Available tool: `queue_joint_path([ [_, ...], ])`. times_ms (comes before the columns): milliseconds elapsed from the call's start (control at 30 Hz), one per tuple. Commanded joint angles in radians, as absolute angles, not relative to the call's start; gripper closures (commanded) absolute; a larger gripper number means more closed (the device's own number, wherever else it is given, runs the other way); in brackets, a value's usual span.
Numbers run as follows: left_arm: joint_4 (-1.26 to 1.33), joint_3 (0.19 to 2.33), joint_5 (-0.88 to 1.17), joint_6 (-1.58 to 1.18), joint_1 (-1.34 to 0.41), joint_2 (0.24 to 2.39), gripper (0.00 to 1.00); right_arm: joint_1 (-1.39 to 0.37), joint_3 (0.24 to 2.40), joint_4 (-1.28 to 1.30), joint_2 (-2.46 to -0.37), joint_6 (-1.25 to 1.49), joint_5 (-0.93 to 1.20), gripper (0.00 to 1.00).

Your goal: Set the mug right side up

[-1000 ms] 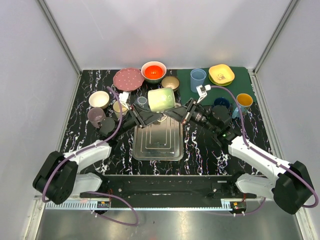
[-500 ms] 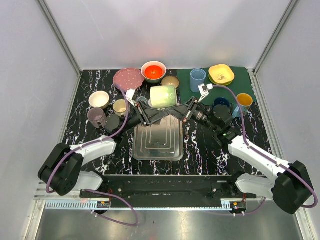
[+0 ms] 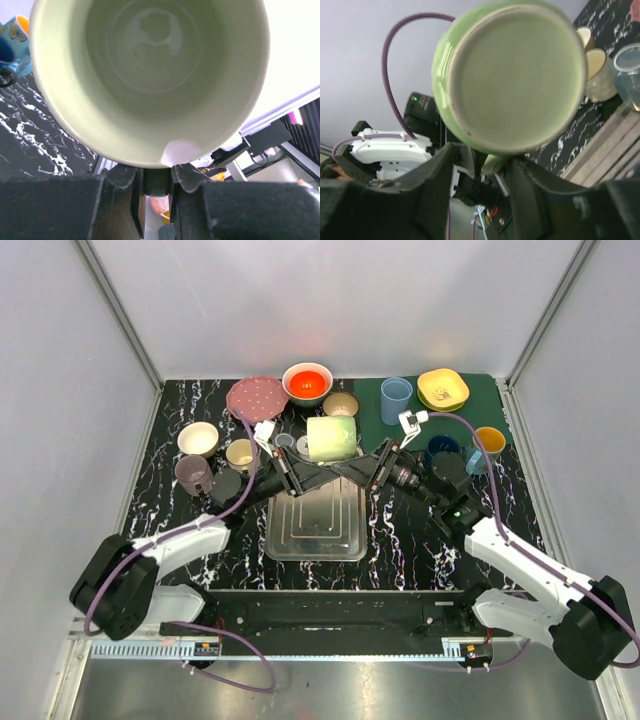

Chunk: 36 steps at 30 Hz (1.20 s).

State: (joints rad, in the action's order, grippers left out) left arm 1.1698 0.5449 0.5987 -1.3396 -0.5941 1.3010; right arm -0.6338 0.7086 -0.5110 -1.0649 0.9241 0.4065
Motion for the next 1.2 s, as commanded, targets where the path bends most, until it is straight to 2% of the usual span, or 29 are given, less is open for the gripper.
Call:
queue_joint_path([
  [0,0.911,0.604,0.535,-1.082,-0.594,1.128,1.0,-0.652,0.767,-0.28,-1.011,0.783,0.41,0.39],
  [33,0.837,0.624,0.525,-1.031,-0.594,1.102,1.0,-0.652,0.782,-0.249,-1.002,0.767,0.396,0.3],
  [67,0.763,0.638,0.491,-0.935,-0.597,1.048,1.0,-0.652,0.793,-0.218,-0.994,0.752,0.379,0.15],
  [133,0.507,0.696,0.444,-0.832,-0.595,1.003,1.0,-0.652,0.839,-0.073,-0.971,0.698,0.292,0.05],
  [200,0.281,0.738,0.365,-0.686,-0.597,0.957,1.0,-0.652,0.906,0.143,-0.95,0.637,0.13,0.04],
  [367,-0.062,0.9,0.221,-0.462,-0.632,1.008,1.0,-0.652,1.026,0.425,-0.865,0.571,-0.188,0.04],
  [567,-0.276,1.173,0.029,-0.384,-0.767,1.349,1.0,-0.652,1.236,0.639,-0.836,0.508,-0.448,0.03],
  [733,-0.331,1.394,-0.04,-0.391,-0.825,1.648,1.0,-0.652,1.296,0.692,-0.828,0.502,-0.446,0.03],
  [1167,-0.59,2.02,-0.149,-0.331,-0.876,2.184,1.0,-0.652,1.166,0.654,-0.772,0.541,-0.331,0.04],
])
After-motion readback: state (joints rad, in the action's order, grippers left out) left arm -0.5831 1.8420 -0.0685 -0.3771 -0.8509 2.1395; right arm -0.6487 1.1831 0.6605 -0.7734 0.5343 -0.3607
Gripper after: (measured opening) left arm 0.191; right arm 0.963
